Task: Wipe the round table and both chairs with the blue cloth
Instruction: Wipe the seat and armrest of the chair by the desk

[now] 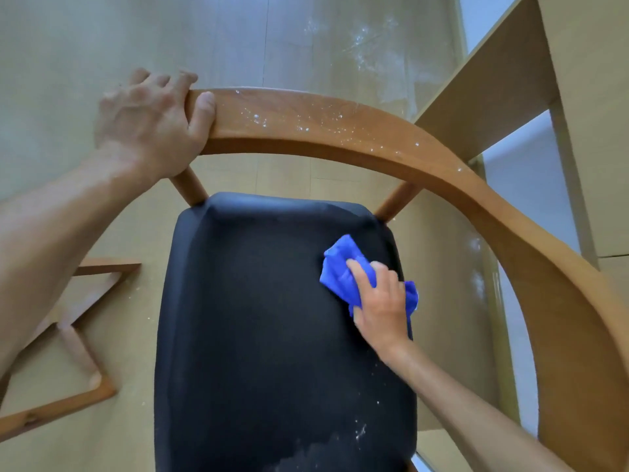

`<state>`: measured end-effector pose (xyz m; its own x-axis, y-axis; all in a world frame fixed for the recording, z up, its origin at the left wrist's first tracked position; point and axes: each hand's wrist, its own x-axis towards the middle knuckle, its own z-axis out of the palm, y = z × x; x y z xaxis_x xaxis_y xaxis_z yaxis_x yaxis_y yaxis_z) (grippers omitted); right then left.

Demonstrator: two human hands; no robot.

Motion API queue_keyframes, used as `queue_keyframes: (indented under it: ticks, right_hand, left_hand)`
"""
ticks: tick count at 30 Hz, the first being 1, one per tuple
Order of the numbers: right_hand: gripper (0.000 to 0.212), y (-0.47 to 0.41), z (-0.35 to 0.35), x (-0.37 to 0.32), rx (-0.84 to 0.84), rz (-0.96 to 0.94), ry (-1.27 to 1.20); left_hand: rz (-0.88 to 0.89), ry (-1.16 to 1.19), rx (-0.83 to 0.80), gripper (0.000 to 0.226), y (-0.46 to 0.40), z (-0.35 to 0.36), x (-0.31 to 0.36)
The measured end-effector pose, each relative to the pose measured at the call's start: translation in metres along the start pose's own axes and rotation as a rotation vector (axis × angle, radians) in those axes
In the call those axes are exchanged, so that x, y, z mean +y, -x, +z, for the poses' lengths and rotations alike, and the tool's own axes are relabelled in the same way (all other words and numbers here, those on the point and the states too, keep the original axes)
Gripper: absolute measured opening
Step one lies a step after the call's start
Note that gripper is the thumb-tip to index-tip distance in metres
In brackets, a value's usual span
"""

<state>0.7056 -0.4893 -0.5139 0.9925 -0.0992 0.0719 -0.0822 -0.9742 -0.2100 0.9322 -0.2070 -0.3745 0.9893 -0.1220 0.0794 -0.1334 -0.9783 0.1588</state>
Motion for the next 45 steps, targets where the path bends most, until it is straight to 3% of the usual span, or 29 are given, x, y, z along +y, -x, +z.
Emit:
queue_keyframes:
  ticks: [2,4,5,6,7,8,9,10,12,14,16,19,24,27,29,32,34,36,40,43,45]
  right_hand:
    - [0.062,0.092,-0.002,-0.021,-0.215,-0.241,-0.075]
    - [0.015,0.169,-0.007,-0.030,-0.447,-0.387,-0.058]
    - [0.018,0.183,-0.005,-0.026,-0.529,-0.438,-0.127]
    - [0.027,0.175,-0.004,-0.017,-0.496,-0.567,-0.147]
    - [0.014,0.151,-0.007,-0.010,-0.476,-0.702,-0.050]
    - [0.016,0.119,-0.011,-0.001,-0.408,-0.890,0.030]
    - [0.036,0.081,-0.015,0.013,-0.379,-0.957,0.032]
    - [0.053,0.042,-0.021,0.022,-0.344,-0.872,-0.015]
    - [0.080,-0.019,-0.016,0.037,-0.212,-0.427,0.009]
    - [0.079,-0.048,-0.014,0.038,-0.191,0.007,-0.040]
    - [0.071,-0.048,-0.007,0.025,-0.148,0.173,-0.078]
    - [0.076,0.013,-0.004,0.005,-0.146,-0.025,0.016]
    - [0.079,0.168,-0.035,-0.020,-0.644,-0.550,0.021]
    - [0.074,0.157,-0.051,-0.006,-0.689,-0.744,0.048]
    - [0.067,0.112,-0.052,0.005,-0.565,-0.668,0.048]
    - [0.063,0.033,-0.052,0.028,-0.311,-0.148,0.015]
    - [0.059,0.001,-0.050,0.040,-0.292,0.191,-0.015]
    - [0.052,0.002,-0.040,0.043,-0.322,0.323,-0.041]
    - [0.051,0.095,-0.031,0.029,-0.349,0.110,0.050]
    - [0.063,0.173,-0.052,0.009,-0.651,-0.090,0.119]
    - [0.057,0.184,-0.066,0.000,-0.833,-0.169,0.099]
  left_hand:
    - [0.001,0.005,-0.010,0.062,0.001,0.000,0.001]
    - [0.005,0.009,-0.010,0.064,0.000,-0.002,0.001]
    - [0.002,0.008,-0.011,0.065,0.001,-0.002,0.000]
    - [0.000,0.009,-0.010,0.065,0.001,-0.002,0.000]
    - [0.001,0.008,-0.005,0.065,0.001,-0.002,-0.001]
    - [0.002,0.007,0.003,0.065,0.001,-0.001,-0.001]
    - [0.007,0.004,0.009,0.064,0.001,-0.001,-0.001]
    - [0.014,-0.001,0.016,0.063,0.001,0.000,-0.001]
    - [0.018,-0.006,0.031,0.062,0.000,0.000,-0.001]
    - [0.017,-0.010,0.052,0.060,0.000,0.002,-0.001]
    - [0.021,-0.018,0.072,0.059,0.003,0.003,-0.001]
    - [0.038,-0.022,0.107,0.059,0.007,0.002,0.000]
    - [0.134,0.004,0.201,0.053,0.060,0.002,0.018]
    - [0.359,0.056,0.046,0.055,0.152,0.031,0.023]
    - [0.361,-0.009,-0.213,0.066,0.205,0.055,0.015]
    - [0.296,-0.089,-0.488,0.086,0.246,0.081,-0.005]
    - [0.256,-0.088,-0.572,0.100,0.259,0.095,-0.014]
    - [0.218,-0.073,-0.630,0.112,0.268,0.105,-0.019]
    - [0.188,-0.100,-0.714,0.115,0.267,0.103,-0.013]
    - [0.166,-0.140,-0.780,0.113,0.263,0.094,-0.005]
    - [0.141,-0.146,-0.802,0.112,0.262,0.091,-0.002]
